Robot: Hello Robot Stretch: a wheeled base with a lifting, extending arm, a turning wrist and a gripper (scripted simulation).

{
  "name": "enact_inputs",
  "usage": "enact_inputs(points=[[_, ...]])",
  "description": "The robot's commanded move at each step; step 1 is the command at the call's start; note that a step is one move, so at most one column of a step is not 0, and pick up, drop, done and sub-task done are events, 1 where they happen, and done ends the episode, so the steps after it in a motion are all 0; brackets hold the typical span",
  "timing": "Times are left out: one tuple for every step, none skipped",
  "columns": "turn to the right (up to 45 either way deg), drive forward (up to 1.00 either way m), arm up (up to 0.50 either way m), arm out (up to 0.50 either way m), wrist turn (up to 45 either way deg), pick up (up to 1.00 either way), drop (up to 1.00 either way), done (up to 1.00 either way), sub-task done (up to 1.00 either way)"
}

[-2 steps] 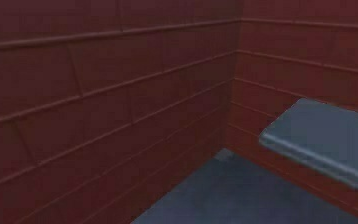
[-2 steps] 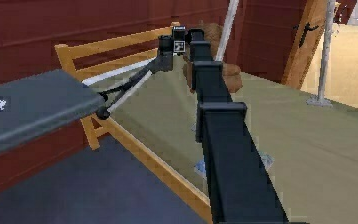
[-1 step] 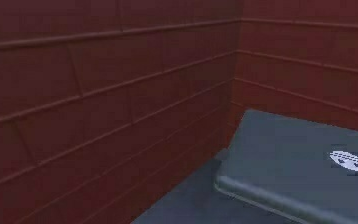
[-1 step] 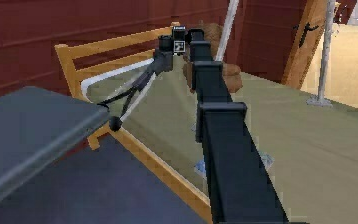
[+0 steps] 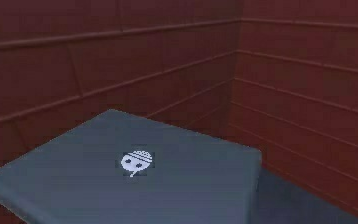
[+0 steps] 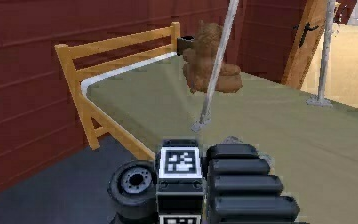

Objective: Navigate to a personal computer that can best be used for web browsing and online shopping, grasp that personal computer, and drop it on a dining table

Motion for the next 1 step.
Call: enact_inputs(points=[[-45.0,0.00,0.00,0.00,0.0,0.00,0.00,0.00,0.00]])
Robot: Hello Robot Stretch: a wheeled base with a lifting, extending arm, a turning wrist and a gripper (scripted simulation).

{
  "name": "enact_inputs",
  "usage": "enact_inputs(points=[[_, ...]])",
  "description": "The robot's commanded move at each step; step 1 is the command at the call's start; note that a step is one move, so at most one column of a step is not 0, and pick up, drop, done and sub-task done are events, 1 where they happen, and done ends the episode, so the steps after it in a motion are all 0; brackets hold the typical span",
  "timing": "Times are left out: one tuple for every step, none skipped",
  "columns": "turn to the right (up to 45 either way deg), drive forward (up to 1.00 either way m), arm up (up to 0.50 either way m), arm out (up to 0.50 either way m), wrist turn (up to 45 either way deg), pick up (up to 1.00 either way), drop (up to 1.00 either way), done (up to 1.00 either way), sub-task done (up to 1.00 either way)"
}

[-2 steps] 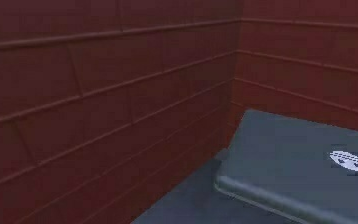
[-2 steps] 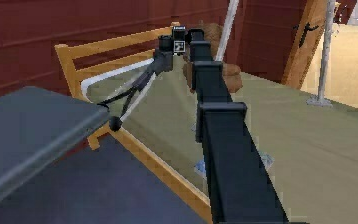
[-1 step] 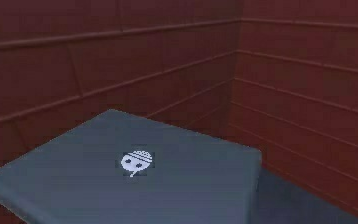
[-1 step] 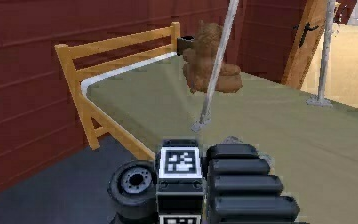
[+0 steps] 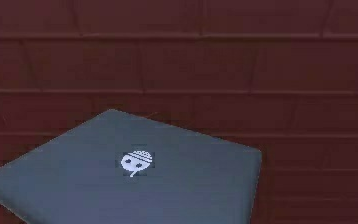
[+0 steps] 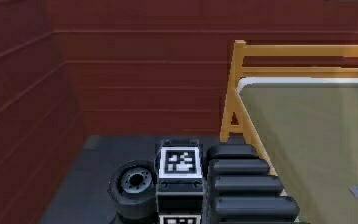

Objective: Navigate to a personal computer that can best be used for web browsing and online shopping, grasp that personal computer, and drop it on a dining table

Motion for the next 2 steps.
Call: enact_inputs(points=[[-45.0,0.00,0.00,0.00,0.0,0.00,0.00,0.00,0.00],[-21.0,0.00,0.00,0.00,0.0,0.00,0.00,0.00,0.00]])
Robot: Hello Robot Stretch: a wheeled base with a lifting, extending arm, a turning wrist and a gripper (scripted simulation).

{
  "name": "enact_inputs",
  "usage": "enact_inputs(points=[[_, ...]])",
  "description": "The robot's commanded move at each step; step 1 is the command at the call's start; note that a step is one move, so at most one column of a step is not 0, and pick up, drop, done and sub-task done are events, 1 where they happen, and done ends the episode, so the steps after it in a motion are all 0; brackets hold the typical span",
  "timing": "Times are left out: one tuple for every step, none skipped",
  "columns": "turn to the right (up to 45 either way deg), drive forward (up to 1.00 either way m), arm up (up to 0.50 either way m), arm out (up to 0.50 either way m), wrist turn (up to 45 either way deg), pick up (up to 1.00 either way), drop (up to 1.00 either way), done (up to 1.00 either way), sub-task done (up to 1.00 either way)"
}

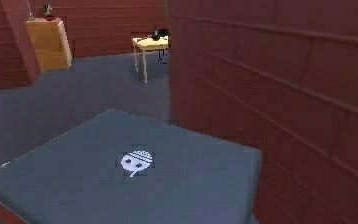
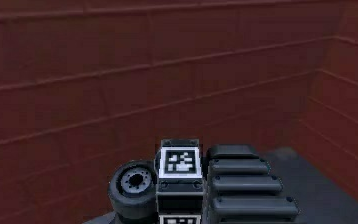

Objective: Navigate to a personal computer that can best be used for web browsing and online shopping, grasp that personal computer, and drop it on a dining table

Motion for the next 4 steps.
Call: enact_inputs(points=[[0.0,1.00,0.00,0.00,0.0,0.00,0.00,0.00,0.00],[-12.0,0.00,0.00,0.00,0.0,0.00,0.00,0.00,0.00],[0.0,0.25,0.00,0.00,0.0,0.00,0.00,0.00,0.00],[-9.0,0.00,0.00,0.00,0.0,0.00,0.00,0.00,0.00]])
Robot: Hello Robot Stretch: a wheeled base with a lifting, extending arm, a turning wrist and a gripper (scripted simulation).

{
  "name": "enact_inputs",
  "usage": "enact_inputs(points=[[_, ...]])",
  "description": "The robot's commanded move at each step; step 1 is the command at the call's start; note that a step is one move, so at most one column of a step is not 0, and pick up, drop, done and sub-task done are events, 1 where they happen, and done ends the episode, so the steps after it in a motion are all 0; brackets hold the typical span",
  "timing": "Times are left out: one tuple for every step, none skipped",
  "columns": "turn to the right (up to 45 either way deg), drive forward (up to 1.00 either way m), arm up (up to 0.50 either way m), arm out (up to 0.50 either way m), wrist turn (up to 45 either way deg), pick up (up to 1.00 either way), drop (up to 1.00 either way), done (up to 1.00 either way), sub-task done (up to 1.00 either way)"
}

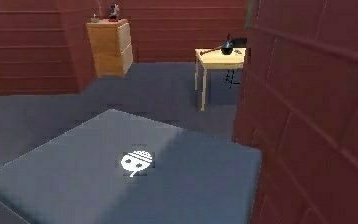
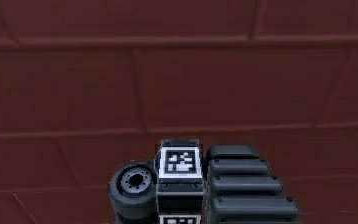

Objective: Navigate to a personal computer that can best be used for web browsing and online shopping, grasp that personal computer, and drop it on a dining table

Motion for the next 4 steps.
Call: enact_inputs(points=[[0.0,1.00,0.00,0.00,0.0,0.00,0.00,0.00,0.00],[0.0,1.00,0.00,0.00,0.0,0.00,0.00,0.00,0.00],[0.0,1.00,0.00,0.00,0.0,0.00,0.00,0.00,0.00],[-6.0,0.00,0.00,0.00,0.0,0.00,0.00,0.00,0.00]])
